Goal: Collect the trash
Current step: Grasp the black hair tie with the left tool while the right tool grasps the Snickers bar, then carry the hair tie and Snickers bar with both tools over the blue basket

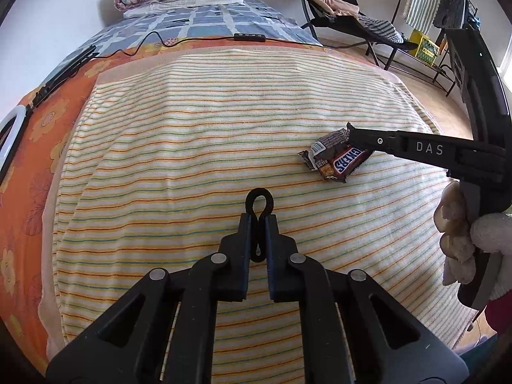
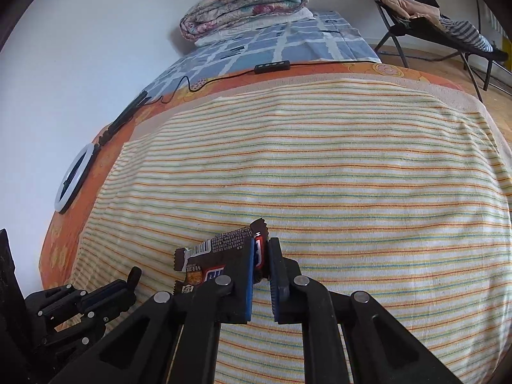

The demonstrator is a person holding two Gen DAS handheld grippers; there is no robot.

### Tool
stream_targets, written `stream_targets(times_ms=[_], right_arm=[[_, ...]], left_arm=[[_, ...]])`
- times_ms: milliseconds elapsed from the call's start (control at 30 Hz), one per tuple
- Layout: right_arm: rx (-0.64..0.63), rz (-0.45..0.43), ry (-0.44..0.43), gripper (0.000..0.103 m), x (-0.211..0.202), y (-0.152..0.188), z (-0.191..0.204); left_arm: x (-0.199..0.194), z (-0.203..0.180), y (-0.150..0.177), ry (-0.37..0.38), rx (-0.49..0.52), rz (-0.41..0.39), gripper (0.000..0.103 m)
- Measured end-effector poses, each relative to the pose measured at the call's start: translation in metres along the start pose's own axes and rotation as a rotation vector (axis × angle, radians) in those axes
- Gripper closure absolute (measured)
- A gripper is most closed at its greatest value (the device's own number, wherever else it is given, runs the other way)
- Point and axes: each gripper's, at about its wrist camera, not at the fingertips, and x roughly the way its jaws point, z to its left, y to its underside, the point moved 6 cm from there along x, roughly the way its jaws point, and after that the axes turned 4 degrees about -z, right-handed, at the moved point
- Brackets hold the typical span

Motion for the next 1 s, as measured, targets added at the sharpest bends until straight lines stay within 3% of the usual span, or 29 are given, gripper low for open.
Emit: stream_targets(times_ms=[467,1000], right_arm=[[-0.118,-0.068,0.016,0.097,-0.071,0.014,0.024],[-0.215,-0.084,-0.004,0.097,-0.169,0.08,0.056]], left_arm=[[-0.048,-0.008,0.002,0.008,-0.019,-0.057,0.097],[-0.136,-0.058,0.046,0.055,0.043,-0.113,0.097]])
